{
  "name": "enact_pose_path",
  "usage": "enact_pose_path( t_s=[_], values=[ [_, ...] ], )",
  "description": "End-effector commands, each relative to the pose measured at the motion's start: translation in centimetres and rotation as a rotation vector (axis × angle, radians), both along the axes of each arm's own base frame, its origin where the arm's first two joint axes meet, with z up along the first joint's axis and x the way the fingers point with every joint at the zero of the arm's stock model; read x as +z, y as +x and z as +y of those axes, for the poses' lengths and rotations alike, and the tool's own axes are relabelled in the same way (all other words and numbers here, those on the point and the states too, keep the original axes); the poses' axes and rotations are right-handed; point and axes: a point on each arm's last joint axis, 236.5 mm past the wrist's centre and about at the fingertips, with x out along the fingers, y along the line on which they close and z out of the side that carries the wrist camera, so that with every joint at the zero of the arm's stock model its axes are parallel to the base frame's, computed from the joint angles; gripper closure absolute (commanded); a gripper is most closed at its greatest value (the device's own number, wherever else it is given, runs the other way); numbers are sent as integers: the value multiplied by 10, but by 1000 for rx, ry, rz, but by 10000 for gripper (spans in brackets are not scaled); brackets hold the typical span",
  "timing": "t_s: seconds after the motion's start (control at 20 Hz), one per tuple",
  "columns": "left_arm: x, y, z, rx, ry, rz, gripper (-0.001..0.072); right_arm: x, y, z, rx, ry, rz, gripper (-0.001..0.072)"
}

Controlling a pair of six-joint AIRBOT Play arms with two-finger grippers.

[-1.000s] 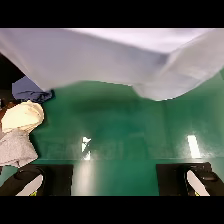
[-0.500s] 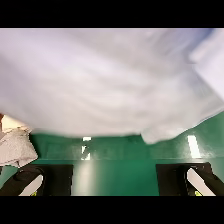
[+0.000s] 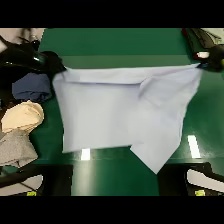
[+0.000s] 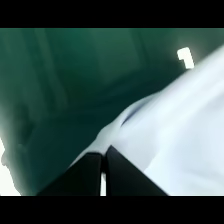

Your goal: Fold the shirts.

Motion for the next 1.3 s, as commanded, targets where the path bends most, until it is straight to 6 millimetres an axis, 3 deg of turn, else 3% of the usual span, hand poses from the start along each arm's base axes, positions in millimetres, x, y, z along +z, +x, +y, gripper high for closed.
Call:
enact_pose_path(
  t_s=[0.0, 0.05, 0.1, 0.15, 0.2, 0.3, 0.45, 0.55, 0.65, 0.85, 1.0, 1.1, 1.25],
  values=[
    [-66, 32, 0, 51, -13, 67, 684, -52, 54, 22, -5, 3, -63, 694],
    [-67, 38, 3, 62, -2, 45, 624, -57, 63, 26, -1, 3, -71, 677],
    [-64, 43, 7, 69, 13, 22, 339, -60, 68, 28, 5, 4, -67, 504],
    [-60, 47, 13, 69, 45, 2, 132, -59, 72, 27, 10, 4, -61, 291],
    [-54, 48, 22, 61, 95, -15, 166, -58, 72, 29, 24, 5, -46, 261],
    [-39, 45, 47, 39, 236, -24, 162, -46, 68, 23, 34, 3, -31, 266],
    [-29, 24, 94, 110, 314, 77, 162, -25, 49, 24, 96, -16, -14, 282],
    [-38, -6, 116, 151, 265, 203, 162, -14, 35, 27, 145, -35, -17, 432],
    [-52, -41, 127, 182, 182, 284, 163, -4, 24, 30, 165, -41, -20, 433],
    [-106, -133, 118, 209, 53, 411, 162, 10, 16, 31, 169, -47, -44, 433],
    [-154, -196, 90, 179, -22, 529, 162, 10, 12, 35, 181, -30, -32, 433],
    [-180, -218, 79, 182, -55, 573, 162, 9, 7, 41, 199, -12, -14, 433],
    [-204, -227, 78, 226, -63, 587, 163, 8, 1, 51, 231, -12, 5, 433]
  ],
)
